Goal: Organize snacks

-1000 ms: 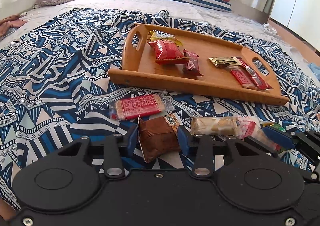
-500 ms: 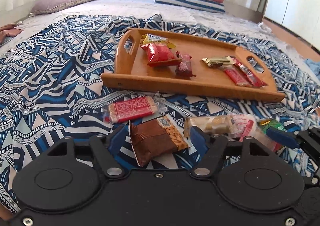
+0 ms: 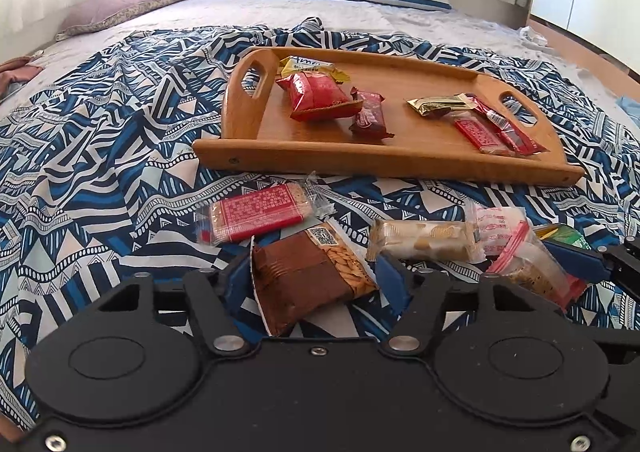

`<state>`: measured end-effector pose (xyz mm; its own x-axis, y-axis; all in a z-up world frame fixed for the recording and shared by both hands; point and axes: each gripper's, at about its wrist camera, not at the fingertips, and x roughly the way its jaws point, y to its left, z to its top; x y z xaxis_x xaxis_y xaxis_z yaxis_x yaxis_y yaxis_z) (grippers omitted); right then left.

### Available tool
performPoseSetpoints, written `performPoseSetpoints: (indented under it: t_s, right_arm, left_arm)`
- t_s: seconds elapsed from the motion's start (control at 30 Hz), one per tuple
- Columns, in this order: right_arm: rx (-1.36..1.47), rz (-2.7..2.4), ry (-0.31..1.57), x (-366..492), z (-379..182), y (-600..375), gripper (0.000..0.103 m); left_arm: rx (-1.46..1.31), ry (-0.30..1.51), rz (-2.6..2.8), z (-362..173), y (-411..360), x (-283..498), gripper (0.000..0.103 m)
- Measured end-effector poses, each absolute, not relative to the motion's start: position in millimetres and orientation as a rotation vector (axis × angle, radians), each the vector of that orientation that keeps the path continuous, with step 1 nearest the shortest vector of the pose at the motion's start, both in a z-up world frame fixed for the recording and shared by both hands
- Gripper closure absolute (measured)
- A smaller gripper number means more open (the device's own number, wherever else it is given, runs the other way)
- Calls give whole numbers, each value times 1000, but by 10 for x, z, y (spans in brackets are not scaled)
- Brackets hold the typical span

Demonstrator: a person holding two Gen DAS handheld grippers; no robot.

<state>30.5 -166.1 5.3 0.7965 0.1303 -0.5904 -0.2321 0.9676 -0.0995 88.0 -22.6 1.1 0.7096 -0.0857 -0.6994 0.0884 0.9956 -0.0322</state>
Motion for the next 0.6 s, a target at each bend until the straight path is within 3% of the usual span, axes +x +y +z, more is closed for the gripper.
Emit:
performPoseSetpoints:
  t_s: [0.2,0.33,0.43,0.6]
  right_arm:
    - [-109,204,665,267,26,-1719,42]
    - [-68,196,674,266,42,-1754,58]
    - [-55,191,677,262,49,-1766,65]
    - [-32,183,680,239,59,-1788,66]
  left_arm:
    - [-30,775,-99,59,-177,864,55]
    - [-30,770,-98,89,-163,843,66]
    - [-34,764,-100,119,-151,826,68]
    - [-35,758,-107,132,-128,767,67]
